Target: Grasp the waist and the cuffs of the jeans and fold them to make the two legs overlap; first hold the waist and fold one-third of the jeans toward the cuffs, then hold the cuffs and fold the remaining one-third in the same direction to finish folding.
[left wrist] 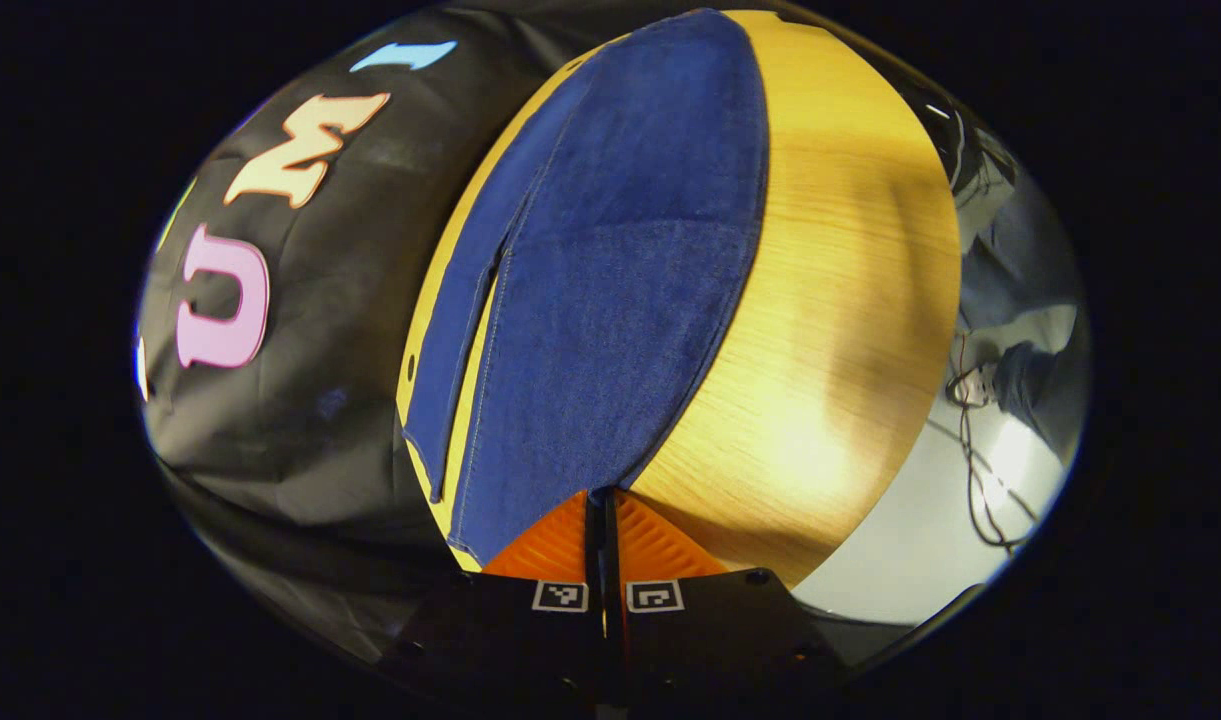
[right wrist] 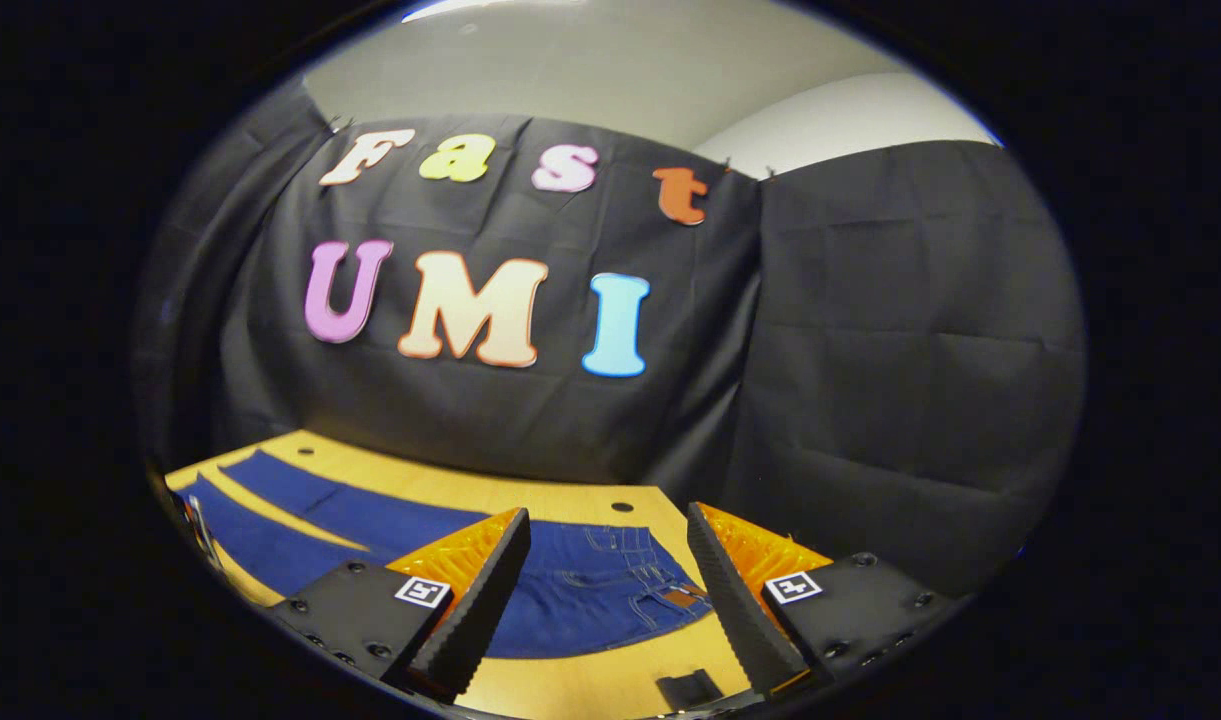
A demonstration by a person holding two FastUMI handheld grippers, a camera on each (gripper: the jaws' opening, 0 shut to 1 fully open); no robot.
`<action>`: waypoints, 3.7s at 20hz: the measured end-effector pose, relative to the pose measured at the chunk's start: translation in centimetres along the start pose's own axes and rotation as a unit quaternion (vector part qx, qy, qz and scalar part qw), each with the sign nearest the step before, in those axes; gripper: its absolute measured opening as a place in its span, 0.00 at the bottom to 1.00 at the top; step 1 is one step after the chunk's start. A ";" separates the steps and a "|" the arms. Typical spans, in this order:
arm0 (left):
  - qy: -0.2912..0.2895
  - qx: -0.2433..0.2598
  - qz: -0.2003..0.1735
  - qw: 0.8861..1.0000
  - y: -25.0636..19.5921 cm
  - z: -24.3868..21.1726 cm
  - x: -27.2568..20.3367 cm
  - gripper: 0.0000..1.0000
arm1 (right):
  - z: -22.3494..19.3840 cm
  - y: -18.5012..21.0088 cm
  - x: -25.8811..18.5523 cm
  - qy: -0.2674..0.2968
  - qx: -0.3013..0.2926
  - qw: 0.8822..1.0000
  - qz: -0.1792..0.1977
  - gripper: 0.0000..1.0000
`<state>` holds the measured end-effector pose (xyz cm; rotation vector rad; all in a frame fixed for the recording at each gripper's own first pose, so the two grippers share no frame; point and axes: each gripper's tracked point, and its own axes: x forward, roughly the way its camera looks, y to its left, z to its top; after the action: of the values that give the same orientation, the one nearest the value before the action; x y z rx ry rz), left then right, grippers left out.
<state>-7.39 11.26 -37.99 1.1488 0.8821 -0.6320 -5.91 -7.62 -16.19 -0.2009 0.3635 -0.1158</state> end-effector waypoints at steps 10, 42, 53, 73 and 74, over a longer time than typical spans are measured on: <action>0.026 -0.013 -0.004 1.000 0.1 0.1 0.0 0.00 | -18.2 -0.1 5.3 0.153 -0.306 0.929 0.145 0.99; 0.053 -0.214 0.083 0.972 8.9 2.3 -1.5 0.00 | -17.9 3.8 14.4 0.185 -0.338 0.911 0.148 0.03; 0.037 -0.251 0.163 0.954 24.1 8.7 3.4 0.00 | -10.2 6.1 27.2 0.112 -0.195 0.972 0.073 0.02; 0.003 -0.397 0.167 0.902 27.1 12.6 15.0 1.00 | -16.4 8.2 40.4 0.162 -0.073 0.982 0.069 0.94; -0.010 -0.399 0.179 0.899 27.8 13.2 13.7 0.94 | -15.8 7.0 40.5 0.161 -0.050 0.984 0.054 1.00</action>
<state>25.77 7.29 -33.73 0.5216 0.7686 0.0496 26.49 -9.56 -45.94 -0.2627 0.7031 -0.0227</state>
